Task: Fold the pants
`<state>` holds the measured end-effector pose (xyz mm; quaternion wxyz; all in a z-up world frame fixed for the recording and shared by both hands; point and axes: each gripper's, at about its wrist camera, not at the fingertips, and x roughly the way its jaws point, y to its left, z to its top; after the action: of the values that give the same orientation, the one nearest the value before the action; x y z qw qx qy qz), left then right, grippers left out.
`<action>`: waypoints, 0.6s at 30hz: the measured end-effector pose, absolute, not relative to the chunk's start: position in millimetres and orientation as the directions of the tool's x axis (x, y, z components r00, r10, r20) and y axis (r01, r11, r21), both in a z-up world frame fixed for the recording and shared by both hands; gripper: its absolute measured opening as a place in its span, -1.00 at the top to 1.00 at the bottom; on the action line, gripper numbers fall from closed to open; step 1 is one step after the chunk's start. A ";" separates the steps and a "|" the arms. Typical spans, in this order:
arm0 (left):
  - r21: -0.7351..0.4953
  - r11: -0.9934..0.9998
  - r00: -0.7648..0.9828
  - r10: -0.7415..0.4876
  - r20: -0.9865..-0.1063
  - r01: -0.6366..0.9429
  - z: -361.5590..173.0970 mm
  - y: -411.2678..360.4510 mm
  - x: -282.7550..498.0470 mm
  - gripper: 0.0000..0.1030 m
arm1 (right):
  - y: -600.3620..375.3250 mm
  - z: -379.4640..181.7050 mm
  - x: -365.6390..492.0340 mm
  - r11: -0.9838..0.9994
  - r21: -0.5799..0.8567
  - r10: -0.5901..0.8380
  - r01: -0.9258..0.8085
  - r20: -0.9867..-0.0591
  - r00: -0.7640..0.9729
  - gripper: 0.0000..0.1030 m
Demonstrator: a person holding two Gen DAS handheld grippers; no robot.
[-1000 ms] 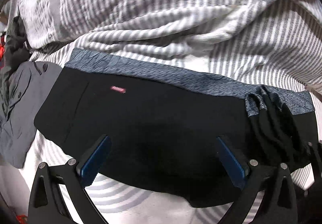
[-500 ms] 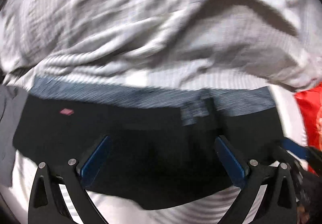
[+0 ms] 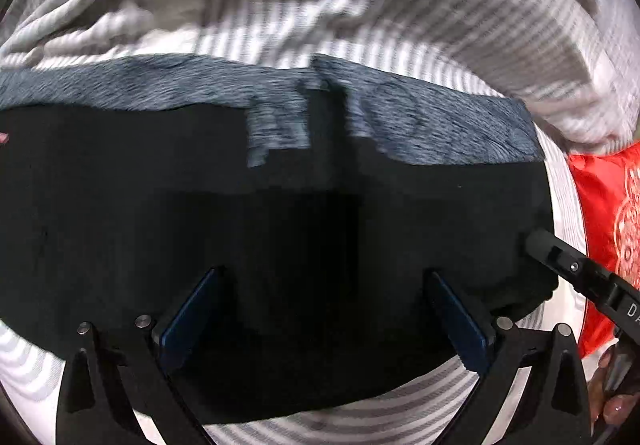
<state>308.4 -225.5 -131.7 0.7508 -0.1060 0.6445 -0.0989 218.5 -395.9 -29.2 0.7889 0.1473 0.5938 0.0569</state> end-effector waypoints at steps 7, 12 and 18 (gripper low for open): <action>-0.192 0.981 0.223 -0.185 -0.957 -0.011 -91.8 -208.4 301.5 -1.00 | -394.4 -20.3 221.7 0.941 0.329 0.303 0.076 -0.922 0.240 0.41; -0.175 0.977 0.258 -0.139 -0.956 -0.121 -79.5 -167.1 291.8 -1.00 | -350.9 -1.9 225.5 0.927 0.376 0.368 -0.016 -0.898 0.240 0.40; -0.164 0.963 0.282 -0.100 -0.954 -0.214 -77.0 -112.9 285.3 -1.00 | -288.2 -16.2 236.0 0.930 0.360 0.368 -0.080 -0.900 0.232 -0.27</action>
<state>285.3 -112.9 -77.0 0.7899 -0.1311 0.5980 0.0360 236.0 -288.2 -16.2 0.7756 0.1195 0.6026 0.1447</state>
